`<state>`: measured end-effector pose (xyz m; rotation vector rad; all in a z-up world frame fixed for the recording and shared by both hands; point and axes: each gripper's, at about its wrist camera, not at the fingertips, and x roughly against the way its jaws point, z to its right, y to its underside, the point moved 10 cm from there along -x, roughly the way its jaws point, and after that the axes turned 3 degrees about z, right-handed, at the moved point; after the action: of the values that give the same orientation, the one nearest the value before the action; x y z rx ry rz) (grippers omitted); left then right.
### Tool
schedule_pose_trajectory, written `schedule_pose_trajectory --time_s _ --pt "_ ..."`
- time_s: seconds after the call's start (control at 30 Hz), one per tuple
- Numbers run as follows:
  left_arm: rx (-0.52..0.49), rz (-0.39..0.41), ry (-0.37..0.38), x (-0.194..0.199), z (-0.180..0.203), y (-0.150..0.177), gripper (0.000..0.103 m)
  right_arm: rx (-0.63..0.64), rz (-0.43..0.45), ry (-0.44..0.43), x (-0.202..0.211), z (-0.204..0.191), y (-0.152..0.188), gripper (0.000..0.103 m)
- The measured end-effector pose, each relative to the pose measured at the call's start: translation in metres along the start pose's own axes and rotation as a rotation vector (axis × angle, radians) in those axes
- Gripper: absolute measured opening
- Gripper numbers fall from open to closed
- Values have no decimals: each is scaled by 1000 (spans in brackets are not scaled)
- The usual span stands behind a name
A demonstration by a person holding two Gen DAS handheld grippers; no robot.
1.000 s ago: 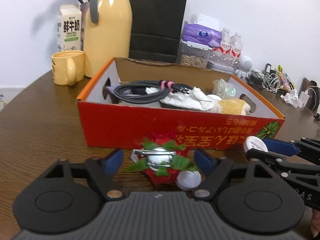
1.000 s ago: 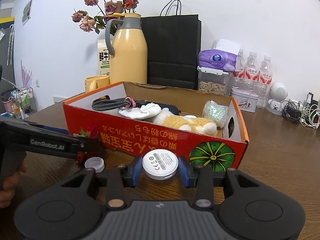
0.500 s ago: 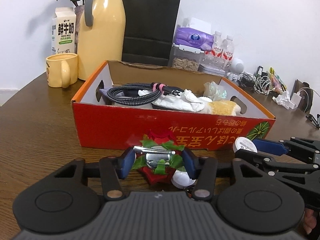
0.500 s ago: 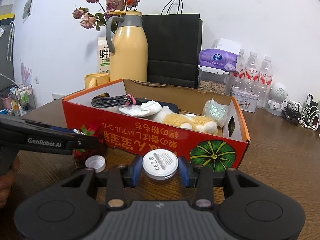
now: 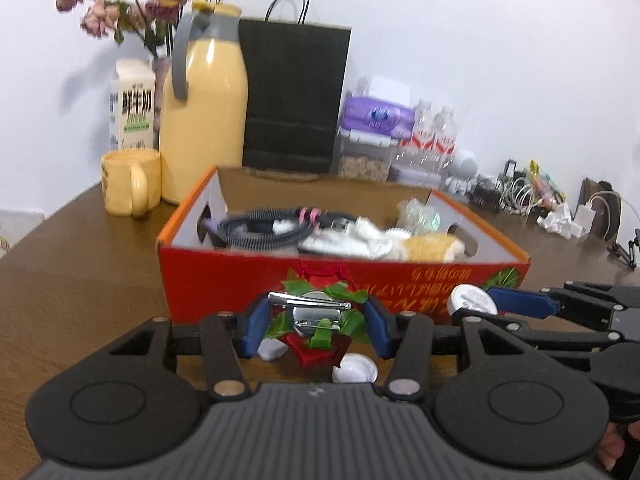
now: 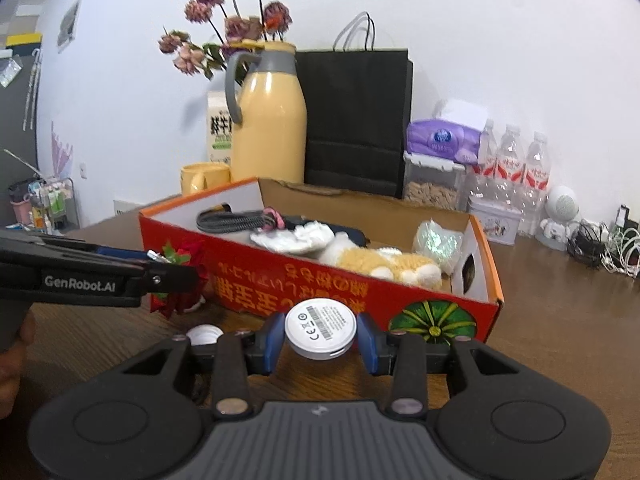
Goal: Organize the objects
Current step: 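Carry the rose and cap into the box and open both tools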
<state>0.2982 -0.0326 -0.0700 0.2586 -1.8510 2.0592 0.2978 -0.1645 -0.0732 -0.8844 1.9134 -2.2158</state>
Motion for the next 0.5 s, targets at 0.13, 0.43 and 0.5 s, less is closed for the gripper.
schedule_pose_trajectory --time_s 0.13,0.43,0.5 --pt "19 38 16 7 2 -22 52 -3 38 -1 5 -2 -12 38" --pt "-21 124 16 -8 10 -78 52 -16 102 26 -9 9 -54 38" --pt "-10 135 13 -17 10 -88 52 -12 116 46 -16 13 -63 38"
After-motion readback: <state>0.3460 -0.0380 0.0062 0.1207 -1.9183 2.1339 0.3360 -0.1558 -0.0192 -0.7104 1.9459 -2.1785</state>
